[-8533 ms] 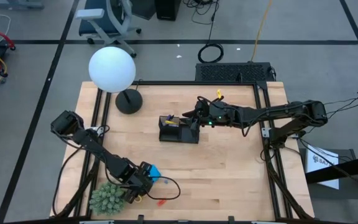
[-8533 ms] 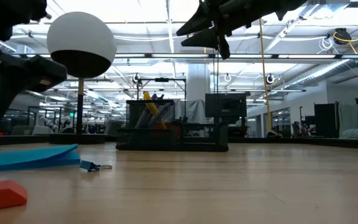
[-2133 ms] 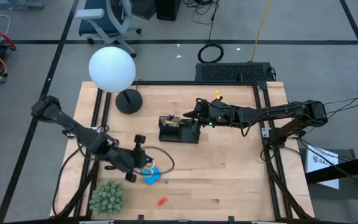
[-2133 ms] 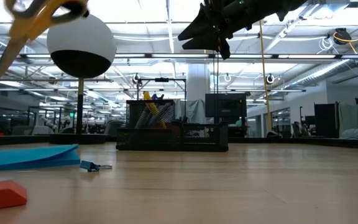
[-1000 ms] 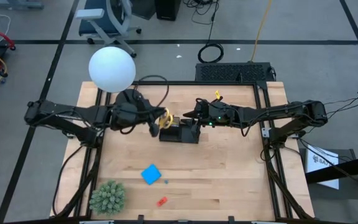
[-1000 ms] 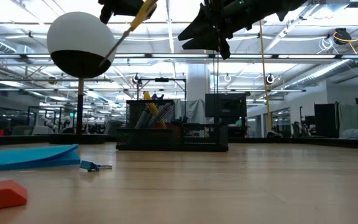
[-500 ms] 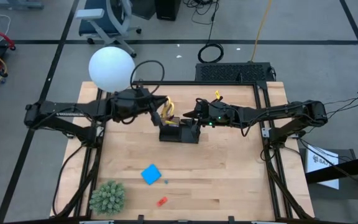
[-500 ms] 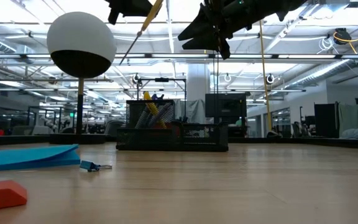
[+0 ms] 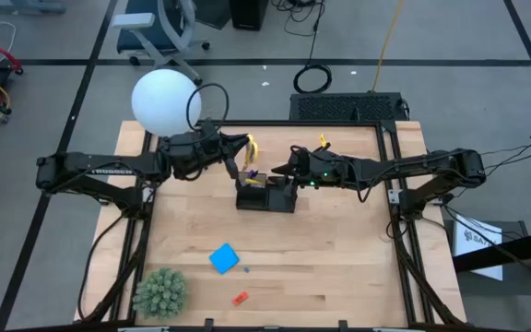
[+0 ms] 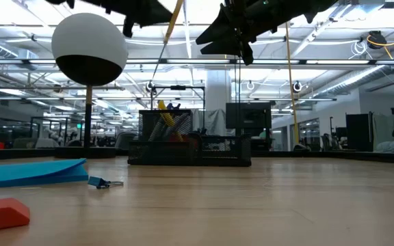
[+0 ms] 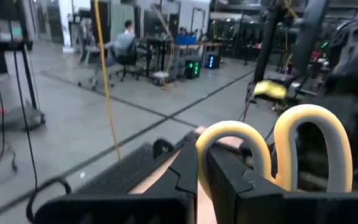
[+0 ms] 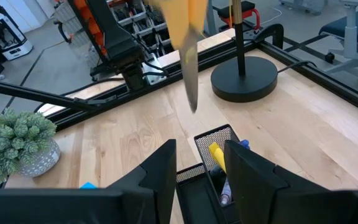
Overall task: Pick and place office supplies into organizer
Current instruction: Put the yellow scissors into the black desk organizer
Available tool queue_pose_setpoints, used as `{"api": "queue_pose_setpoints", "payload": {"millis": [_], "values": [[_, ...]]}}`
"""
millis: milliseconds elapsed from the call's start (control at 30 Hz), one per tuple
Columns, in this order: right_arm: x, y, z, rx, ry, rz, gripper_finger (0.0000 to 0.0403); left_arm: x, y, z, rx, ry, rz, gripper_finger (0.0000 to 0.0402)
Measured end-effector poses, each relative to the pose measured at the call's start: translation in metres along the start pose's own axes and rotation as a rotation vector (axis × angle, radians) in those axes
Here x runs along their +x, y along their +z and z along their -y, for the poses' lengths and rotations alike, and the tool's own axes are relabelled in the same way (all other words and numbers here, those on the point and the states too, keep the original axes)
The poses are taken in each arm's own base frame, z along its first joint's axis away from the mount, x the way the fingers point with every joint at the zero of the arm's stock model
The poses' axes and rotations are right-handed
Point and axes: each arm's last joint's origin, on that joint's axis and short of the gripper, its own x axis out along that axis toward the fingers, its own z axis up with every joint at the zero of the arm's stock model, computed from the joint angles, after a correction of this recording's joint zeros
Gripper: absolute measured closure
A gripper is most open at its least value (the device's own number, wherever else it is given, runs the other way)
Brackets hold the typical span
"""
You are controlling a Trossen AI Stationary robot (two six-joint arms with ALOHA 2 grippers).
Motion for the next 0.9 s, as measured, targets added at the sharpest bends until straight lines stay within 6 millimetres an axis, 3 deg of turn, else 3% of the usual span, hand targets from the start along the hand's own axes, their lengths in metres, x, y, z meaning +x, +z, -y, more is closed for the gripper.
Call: {"api": "queue_pose_setpoints", "payload": {"millis": [267,533,900], "values": [[0.000,0.000,0.000,0.000,0.000,0.000,0.0277,-0.006,-0.037,-0.006,-0.026,-0.041,0.004,0.0385],[0.000,0.000,0.000,0.000,0.000,0.000,0.0277,-0.012,-0.058,-0.012,-0.009,-0.049,0.045,0.0385],[0.000,0.000,0.000,0.000,0.000,0.000,0.0277,-0.021,-0.086,-0.043,-0.028,-0.033,0.078,0.0385]]}}
